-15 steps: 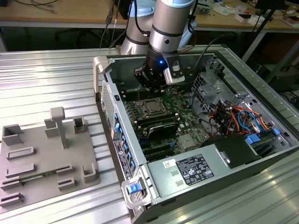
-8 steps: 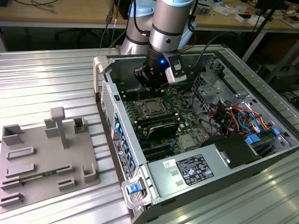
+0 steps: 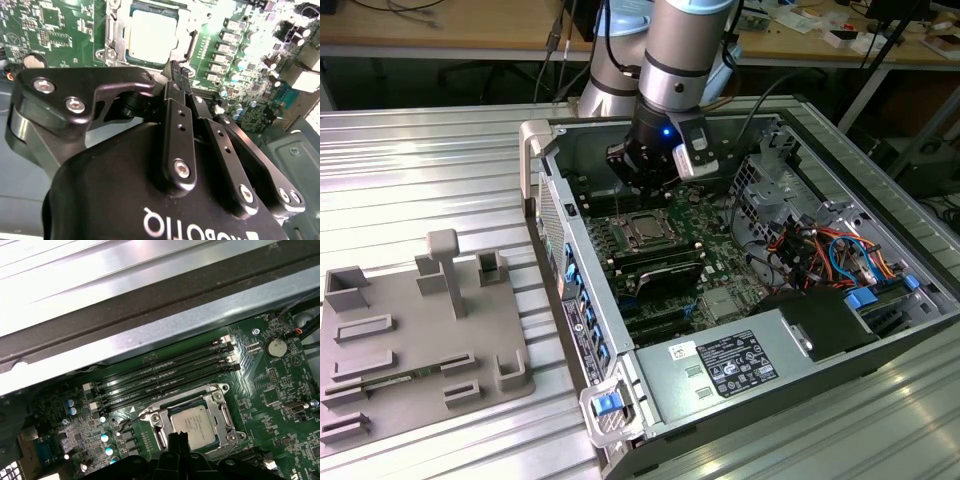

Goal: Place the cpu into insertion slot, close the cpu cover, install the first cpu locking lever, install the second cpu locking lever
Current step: 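Install the first cpu locking lever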

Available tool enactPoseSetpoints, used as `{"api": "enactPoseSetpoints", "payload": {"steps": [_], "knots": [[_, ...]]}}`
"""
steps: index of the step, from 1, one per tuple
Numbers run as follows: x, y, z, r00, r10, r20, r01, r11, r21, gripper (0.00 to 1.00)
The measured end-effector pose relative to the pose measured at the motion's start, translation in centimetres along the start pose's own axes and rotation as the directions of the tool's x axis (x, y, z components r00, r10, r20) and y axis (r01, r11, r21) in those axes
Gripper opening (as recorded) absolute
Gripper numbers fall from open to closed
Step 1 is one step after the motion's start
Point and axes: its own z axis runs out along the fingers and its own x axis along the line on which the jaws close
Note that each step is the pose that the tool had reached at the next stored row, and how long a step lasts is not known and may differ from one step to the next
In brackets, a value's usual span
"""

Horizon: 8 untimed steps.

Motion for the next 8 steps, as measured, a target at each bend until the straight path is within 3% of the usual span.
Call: {"api": "enactPoseSetpoints", "payload": {"steps": [4, 8], "knots": [[0.11, -0.03, 0.0, 0.999, -0.044, -0.0002, 0.044, 0.999, -0.0016, 0.11], [0.36, -0.12, -0.11, 0.9986, -0.053, -0.0007, 0.053, 0.9986, -0.0023, 0.11]]}}
